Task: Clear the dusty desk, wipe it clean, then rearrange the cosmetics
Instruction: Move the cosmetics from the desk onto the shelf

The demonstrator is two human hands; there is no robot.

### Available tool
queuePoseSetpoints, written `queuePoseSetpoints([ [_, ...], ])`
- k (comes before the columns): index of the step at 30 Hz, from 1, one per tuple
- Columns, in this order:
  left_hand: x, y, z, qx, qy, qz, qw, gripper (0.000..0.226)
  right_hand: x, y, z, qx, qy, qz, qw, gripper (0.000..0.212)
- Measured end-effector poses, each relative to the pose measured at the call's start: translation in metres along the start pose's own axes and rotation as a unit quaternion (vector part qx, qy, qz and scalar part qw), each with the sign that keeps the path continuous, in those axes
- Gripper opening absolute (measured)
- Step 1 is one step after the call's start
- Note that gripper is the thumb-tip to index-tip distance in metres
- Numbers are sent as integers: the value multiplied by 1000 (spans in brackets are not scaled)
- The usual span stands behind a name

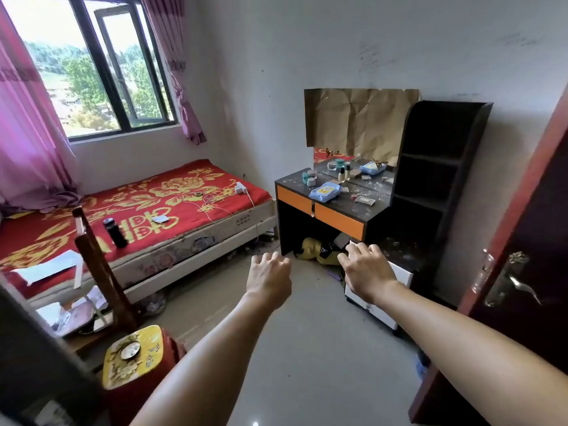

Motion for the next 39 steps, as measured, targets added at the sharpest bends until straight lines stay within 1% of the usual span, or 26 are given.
queuePoseSetpoints([
  [4, 17, 6, 52, -14, 5, 7, 1000, 24, 25, -13, 51, -11, 29, -8, 999, 21],
  [8, 26, 11, 107, -20, -8, -3, 1000, 23, 48, -34, 108, -6, 33, -3, 999, 19],
  [12, 37, 19, 153, -24, -4, -10, 1000, 23, 67, -48, 159, -35, 44, 15, 998, 21],
  [16, 53, 38, 202, -38, -2, -11, 999, 23, 90, -53, 209, -40, 58, 22, 997, 22],
  [22, 90, 78, 293, -27, 6, -4, 1000, 22, 139, -47, 301, -48, 87, 32, 995, 26],
  [31, 125, 135, 453, 11, 8, -23, 1000, 23, 189, -57, 452, -14, 80, 67, 994, 32],
  [35, 151, 142, 515, 22, 32, -32, 999, 24, 226, -74, 500, 1, 96, 74, 993, 31],
  [39, 182, 145, 586, 30, 37, -43, 998, 22, 271, -96, 556, 10, 106, 81, 991, 29],
])
Point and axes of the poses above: each hand's wrist, its own z-axis towards the middle knuckle, its own x-axis out of the palm, y = z × x, the point moved 3 cm from there along z, towards the middle knuckle, and after that the axes turned 3 degrees about -x, right-handed, at the moved point
